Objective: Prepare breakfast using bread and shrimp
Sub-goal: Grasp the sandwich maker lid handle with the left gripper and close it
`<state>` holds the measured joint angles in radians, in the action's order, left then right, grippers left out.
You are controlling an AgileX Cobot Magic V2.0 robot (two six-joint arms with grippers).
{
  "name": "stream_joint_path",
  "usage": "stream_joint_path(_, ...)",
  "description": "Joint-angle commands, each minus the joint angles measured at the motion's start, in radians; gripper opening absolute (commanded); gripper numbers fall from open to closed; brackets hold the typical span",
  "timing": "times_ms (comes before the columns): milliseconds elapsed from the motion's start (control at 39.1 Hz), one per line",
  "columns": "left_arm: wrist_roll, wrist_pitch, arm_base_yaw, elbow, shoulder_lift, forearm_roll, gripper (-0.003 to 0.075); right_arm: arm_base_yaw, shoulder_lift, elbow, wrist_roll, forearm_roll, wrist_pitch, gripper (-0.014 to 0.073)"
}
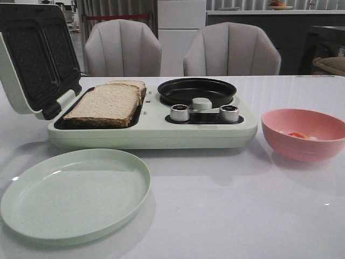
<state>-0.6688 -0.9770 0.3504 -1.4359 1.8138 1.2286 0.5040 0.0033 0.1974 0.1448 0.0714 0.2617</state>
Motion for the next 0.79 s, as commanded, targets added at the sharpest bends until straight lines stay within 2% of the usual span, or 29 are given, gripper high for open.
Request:
stream_joint_path(0,-0.049,-0.037,-0.016,-0.034,-0.032,0.101,0.0363,-0.003,0.011,0.029,-0.002,0.003,-0.09,0.054)
stream_joint_path(332,-0.142,-0.042,-0.152,-0.034,-0.021,0.138,0.0239,-0.003,0.011,0.029,-0.002,0.003,-0.09,0.054)
stream_joint_path(588,-0.209,-0.018,-0.315,-0.034,-0.014,0.134,0.0239,-0.003,0.011,0.029,-0.002,0.003,-0.09,0.054)
stream_joint_path(767,-0.211,0.078,-0.47,-0.034,0.037,0.04,0.0239,-0.003,0.011,0.029,-0.002,0.003,-0.09,0.054)
